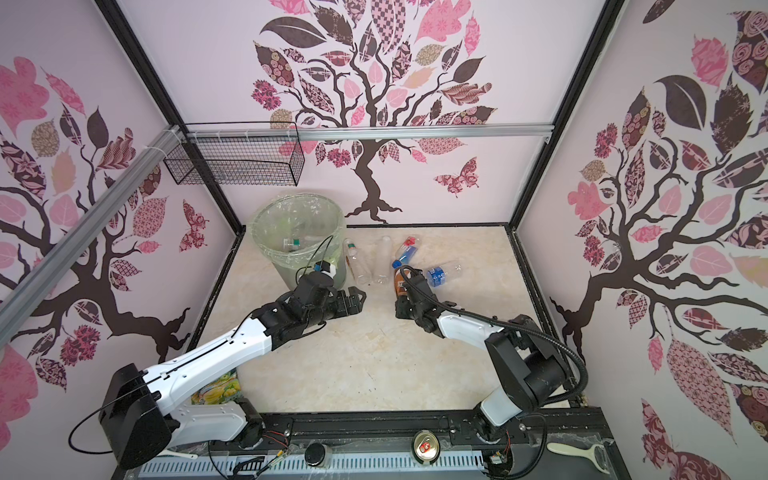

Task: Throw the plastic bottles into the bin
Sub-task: 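Lift the Nescafe bottle with right gripper toward the left gripper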

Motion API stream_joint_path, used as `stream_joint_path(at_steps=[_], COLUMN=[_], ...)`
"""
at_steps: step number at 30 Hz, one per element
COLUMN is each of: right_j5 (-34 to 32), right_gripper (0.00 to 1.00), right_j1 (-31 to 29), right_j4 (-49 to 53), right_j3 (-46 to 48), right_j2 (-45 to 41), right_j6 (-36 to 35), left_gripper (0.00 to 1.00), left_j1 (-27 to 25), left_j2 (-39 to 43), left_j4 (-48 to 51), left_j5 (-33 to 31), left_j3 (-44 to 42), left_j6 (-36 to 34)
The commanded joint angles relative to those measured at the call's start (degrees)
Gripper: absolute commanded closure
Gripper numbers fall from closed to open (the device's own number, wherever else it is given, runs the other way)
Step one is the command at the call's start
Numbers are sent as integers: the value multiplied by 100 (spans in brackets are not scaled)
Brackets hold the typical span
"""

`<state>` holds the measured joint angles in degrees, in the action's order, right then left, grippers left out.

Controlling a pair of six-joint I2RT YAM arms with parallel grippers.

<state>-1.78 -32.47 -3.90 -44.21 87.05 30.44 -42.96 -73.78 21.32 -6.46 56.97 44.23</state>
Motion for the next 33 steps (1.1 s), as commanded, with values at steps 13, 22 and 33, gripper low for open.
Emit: stream_joint_path(at_steps=[13, 22, 33], right_j5=[191, 332, 419], right_gripper=[69, 69, 69], right_j1=[-314, -777, -1083], right_j4=[530, 567, 632], right_j3=[79, 13, -377], right_j2=[-1550, -2139, -2293], right_j6=[50, -93, -143], left_gripper=[2, 2, 2], left_j1=[200, 359, 366], left_j2=[-979, -1639, -1824], left_j4=[386, 229, 109], left_j5=[98, 673, 936], left_j3=[2006, 2611, 2689], left_j6=[-245, -90, 14])
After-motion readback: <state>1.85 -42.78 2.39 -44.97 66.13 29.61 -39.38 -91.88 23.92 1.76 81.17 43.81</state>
